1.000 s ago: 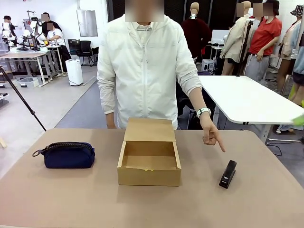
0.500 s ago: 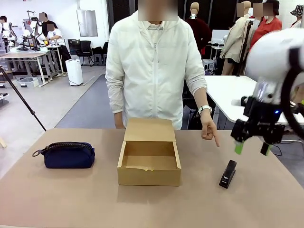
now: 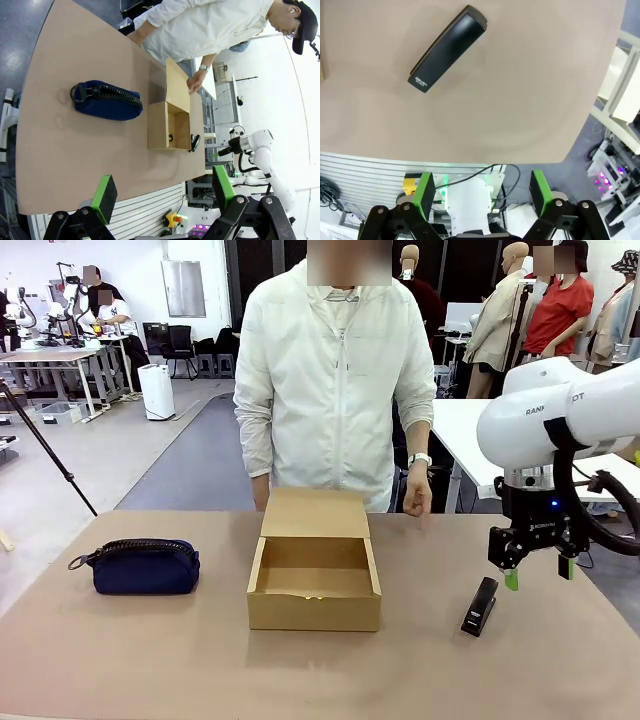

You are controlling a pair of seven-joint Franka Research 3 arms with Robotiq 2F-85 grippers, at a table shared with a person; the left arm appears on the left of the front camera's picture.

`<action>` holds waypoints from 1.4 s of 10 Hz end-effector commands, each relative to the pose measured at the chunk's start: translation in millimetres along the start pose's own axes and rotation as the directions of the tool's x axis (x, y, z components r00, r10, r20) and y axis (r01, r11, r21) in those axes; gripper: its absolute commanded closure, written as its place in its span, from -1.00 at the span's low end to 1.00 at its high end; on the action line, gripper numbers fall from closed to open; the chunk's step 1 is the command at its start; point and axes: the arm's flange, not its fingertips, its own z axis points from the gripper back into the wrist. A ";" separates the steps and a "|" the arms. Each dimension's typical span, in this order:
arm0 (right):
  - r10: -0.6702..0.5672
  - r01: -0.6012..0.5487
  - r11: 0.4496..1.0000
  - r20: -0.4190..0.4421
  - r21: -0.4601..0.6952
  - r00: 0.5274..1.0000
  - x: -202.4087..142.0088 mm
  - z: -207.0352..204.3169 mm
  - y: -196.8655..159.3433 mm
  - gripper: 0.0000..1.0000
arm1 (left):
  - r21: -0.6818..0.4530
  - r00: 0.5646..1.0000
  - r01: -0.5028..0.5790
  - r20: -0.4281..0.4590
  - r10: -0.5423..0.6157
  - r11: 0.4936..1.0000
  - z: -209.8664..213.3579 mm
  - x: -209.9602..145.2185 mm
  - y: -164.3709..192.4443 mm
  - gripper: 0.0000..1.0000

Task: Pack the items into the box.
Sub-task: Pick up the item indicated by the person and place it inside the Mailer Box.

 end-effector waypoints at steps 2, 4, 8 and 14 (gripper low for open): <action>0.000 0.000 1.000 0.000 0.000 1.000 0.0 0.0 0.0 -1.00 | -0.022 1.000 0.012 0.006 -0.011 1.000 1.0 0.4 0.2 -1.00; -0.172 0.166 0.980 0.057 0.108 0.983 30.3 -31.9 14.5 -1.00 | -0.022 1.000 0.012 0.006 -0.011 1.000 1.0 0.4 0.2 -1.00; -0.321 0.303 0.943 0.133 0.141 0.938 61.3 -52.3 27.7 -1.00 | -0.022 1.000 0.012 0.006 -0.011 1.000 1.0 0.4 0.2 -1.00; -0.295 0.275 0.946 0.110 0.172 0.949 59.5 -52.4 21.4 -1.00 | -0.022 1.000 0.012 0.006 -0.011 1.000 1.0 0.4 0.2 -1.00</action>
